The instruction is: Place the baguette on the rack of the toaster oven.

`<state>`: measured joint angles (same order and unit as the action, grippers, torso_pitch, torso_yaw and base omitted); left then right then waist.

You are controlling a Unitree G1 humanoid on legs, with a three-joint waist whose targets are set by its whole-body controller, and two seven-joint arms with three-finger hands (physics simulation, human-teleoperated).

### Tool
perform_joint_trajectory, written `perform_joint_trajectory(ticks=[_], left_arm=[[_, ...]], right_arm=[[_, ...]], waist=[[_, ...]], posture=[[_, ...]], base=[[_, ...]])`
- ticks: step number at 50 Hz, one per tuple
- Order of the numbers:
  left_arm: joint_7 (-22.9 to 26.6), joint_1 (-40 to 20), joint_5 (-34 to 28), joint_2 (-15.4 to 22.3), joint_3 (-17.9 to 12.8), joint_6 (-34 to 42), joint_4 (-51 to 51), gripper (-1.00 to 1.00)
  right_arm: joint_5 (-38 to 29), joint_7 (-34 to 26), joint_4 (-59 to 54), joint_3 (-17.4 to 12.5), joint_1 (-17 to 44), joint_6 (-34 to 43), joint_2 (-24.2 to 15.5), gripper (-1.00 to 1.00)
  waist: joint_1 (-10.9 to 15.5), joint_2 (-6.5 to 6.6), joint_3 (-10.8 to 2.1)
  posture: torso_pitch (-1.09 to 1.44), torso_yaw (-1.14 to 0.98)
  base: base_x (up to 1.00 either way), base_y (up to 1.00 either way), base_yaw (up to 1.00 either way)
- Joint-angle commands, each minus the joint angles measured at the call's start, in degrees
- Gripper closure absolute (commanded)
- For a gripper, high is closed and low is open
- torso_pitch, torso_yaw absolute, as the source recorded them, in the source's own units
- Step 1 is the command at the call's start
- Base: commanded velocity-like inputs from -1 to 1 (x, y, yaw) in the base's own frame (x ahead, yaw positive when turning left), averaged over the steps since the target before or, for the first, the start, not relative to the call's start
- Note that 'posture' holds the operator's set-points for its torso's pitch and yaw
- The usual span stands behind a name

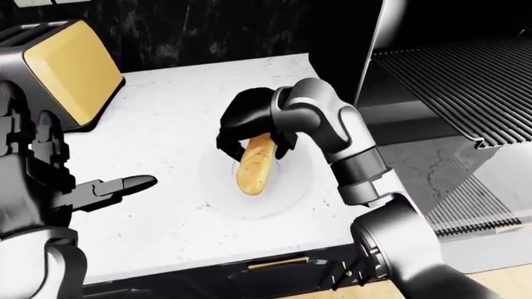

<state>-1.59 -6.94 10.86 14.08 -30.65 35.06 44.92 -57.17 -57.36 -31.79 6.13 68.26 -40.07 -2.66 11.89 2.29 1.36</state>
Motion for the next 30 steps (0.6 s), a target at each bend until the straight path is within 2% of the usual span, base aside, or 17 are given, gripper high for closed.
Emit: perform_joint_trajectory(ticks=[1, 5, 8, 16, 21, 30], left_arm=[[-0.15, -0.77, -0.20, 0.74, -0.39, -1.95, 1.50, -1.00], [-0.06, -0.54, 0.09, 0.67, -0.77, -2.15, 1.46, -1.00], [-0.06, -0.46, -0.01, 0.64, -0.62, -2.34, 1.32, -1.00], [0.03, -0.53, 0.28, 0.83, -0.90, -2.32, 1.22, -1.00], [-0.22, -0.93, 0.55, 0.99, -0.88, -2.15, 0.98, -1.00], [-0.35, -1.23, 0.68, 1.14, -0.34, -3.21, -0.48, -1.00]], right_arm=[[0.80, 2.11, 1.61, -1.12, 2.90, 0.20, -0.31, 0.76], [1.84, 1.61, 2.75, -1.49, 3.93, 1.64, -0.06, 0.95], [2.55, 1.07, 3.43, -1.60, 4.73, 2.38, -0.24, 0.99], [6.30, -2.28, 7.20, -2.32, 8.23, 7.71, 0.05, 1.00], [8.21, -5.57, 13.55, -2.63, 9.99, 15.21, 0.84, 1.00], [8.17, -11.41, 26.15, -1.71, 8.73, 24.13, 1.90, 1.00]], waist=[[0.03, 0.35, -1.41], [0.08, 0.33, -1.37], [0.12, 0.30, -1.28], [0.17, 0.33, -1.12], [0.24, 0.36, -0.93], [0.44, 0.50, -0.70]], posture=[[0.00, 0.22], [0.00, 0.22], [0.00, 0.22], [0.00, 0.22], [0.00, 0.22], [0.00, 0.22]], base=[[0.00, 0.00, 0.00], [0.00, 0.00, 0.00], [0.00, 0.00, 0.00], [0.00, 0.00, 0.00], [0.00, 0.00, 0.00], [0.00, 0.00, 0.00]])
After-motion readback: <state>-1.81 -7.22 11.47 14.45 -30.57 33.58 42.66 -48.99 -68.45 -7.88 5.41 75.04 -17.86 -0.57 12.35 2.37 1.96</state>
